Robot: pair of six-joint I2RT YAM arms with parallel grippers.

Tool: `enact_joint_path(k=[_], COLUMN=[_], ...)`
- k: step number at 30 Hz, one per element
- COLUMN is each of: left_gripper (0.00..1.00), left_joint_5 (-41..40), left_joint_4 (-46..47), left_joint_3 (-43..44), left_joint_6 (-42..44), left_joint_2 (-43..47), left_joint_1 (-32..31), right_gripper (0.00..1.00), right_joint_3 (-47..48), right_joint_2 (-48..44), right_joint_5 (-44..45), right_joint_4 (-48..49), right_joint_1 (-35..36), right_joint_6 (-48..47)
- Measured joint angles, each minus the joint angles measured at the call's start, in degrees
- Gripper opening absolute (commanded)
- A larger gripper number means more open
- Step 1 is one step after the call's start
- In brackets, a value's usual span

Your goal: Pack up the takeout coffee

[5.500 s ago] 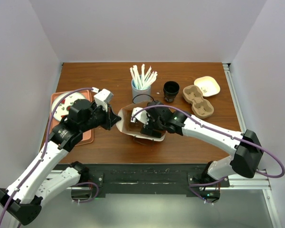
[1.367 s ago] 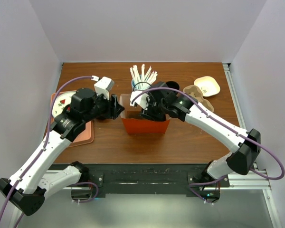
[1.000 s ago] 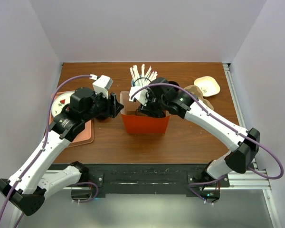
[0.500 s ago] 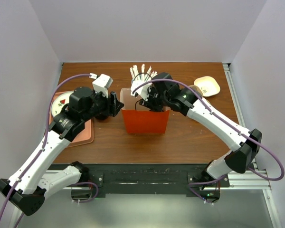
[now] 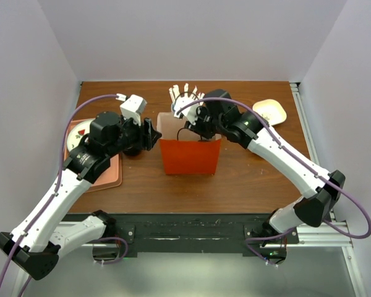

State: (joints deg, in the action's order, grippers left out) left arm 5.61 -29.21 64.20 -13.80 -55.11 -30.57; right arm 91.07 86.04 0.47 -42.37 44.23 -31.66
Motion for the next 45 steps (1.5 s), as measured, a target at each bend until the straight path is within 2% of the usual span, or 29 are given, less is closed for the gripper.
enact_joint_path(k=[12,18,28,34,38,45], left_gripper=[0.64,0.64,0.65,0.66,0.69,0.68], left_joint_5=[-4.68,-5.9,-5.33,-1.11,0.2,5.22], left_joint_4=[-0.02,-0.02,-0.17,-1.11,-5.68,-19.98], left_joint_3=[3.1,3.17,5.25,5.46,7.37,18.86], left_joint_6=[1.49,1.73,1.84,1.77,1.79,-0.61], left_joint_2=[-0.13,0.0,-0.28,-0.28,-0.42,-2.32], left_joint_1=[0.0,0.0,0.0,0.0,0.0,0.0], right_gripper=[0.35,0.34,0.34,0.35,0.4,0.46], right_joint_3=[-0.66,-1.05,-3.93,-5.46,-5.7,-4.63], right_joint_2=[-9.68,-10.56,-10.86,-12.7,-13.73,-13.6], right_joint_5=[0.02,-0.31,-1.29,-1.55,-1.49,0.22], right_joint_4=[5.9,8.0,9.22,9.4,10.03,8.48], right_joint_1=[-1.57,-1.62,-1.62,-1.62,-1.62,-1.62], right_joint_6=[4.83,6.47,8.61,10.82,13.22,20.63])
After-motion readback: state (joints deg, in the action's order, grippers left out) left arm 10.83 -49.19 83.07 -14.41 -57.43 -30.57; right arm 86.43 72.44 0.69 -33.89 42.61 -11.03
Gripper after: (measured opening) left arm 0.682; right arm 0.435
